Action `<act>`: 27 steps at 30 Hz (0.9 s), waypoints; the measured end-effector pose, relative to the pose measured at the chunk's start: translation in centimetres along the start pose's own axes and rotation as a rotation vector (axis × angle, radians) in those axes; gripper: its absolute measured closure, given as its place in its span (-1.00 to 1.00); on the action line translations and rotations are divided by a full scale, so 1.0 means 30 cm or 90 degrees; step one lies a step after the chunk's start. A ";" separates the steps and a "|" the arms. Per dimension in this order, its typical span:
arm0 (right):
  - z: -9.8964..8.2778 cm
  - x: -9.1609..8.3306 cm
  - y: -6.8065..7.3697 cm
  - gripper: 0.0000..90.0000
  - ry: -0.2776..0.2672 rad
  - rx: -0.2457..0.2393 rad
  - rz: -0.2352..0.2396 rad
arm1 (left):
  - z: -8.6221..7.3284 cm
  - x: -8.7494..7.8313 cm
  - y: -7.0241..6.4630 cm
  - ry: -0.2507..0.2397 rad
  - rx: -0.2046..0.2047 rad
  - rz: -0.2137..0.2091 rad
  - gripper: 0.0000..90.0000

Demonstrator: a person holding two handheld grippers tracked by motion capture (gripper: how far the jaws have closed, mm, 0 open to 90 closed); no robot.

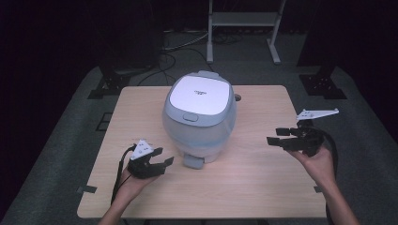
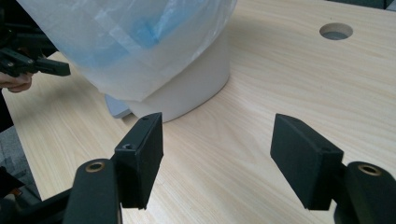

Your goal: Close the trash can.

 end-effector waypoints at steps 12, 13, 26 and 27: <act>-0.047 0.020 -0.025 -0.29 0.010 0.009 -0.008 | -0.041 -0.024 0.059 -0.002 -0.016 0.036 -0.28; -0.050 0.021 -0.027 -0.29 0.008 0.009 -0.009 | -0.046 -0.024 0.063 -0.002 -0.017 0.040 -0.31; -0.115 0.046 -0.044 -0.33 0.014 0.008 -0.016 | -0.093 -0.028 0.071 -0.002 -0.034 0.058 -0.56; -0.118 0.047 -0.045 -0.33 0.010 0.011 -0.013 | -0.096 -0.029 0.070 -0.004 -0.036 0.058 -0.56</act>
Point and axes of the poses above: each handheld gripper's, and its own axes: x roughly forward along the jaws, z roughly out of its top, y roughly to its left, the point moved 7 cm from there along x, roughly forward along the jaws, and after that the axes turned 12 degrees about x, right-handed, at the moved point
